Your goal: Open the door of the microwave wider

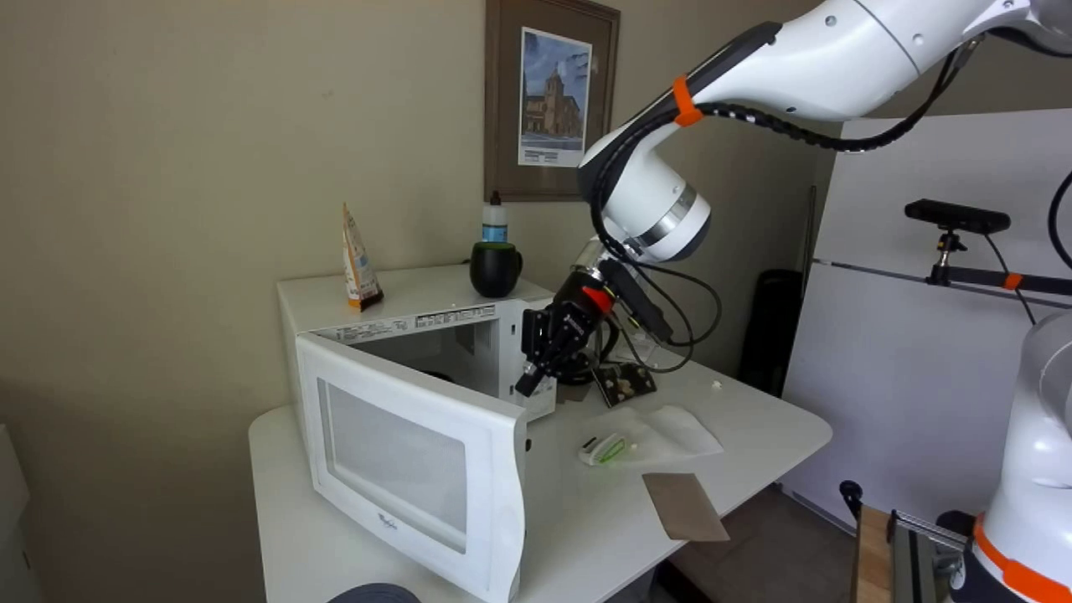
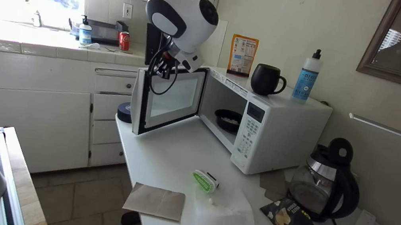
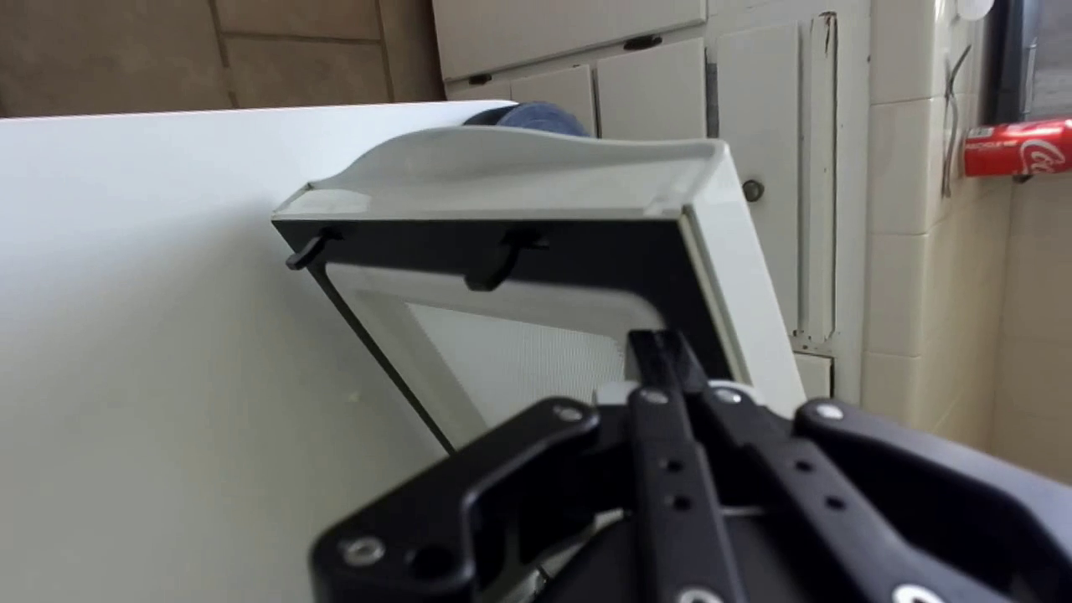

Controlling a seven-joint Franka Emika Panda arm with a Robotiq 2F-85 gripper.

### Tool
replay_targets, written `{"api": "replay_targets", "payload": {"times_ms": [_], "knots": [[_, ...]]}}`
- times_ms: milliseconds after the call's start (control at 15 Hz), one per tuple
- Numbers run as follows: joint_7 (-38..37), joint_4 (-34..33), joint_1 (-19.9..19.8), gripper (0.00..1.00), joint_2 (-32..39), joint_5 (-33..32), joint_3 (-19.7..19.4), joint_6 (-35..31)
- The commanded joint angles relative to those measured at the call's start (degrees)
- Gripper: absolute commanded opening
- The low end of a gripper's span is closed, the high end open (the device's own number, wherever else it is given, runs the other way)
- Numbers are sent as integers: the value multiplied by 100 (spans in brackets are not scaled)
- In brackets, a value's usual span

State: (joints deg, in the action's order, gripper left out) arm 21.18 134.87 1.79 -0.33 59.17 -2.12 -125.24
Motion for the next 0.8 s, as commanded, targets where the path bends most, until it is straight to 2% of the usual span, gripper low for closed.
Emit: {"api": "replay_targets", "payload": {"times_ms": [0,733], "knots": [[331,-69,-55,0,111,216,96,318],[845,-120,169,0,208,755,525,330]]}}
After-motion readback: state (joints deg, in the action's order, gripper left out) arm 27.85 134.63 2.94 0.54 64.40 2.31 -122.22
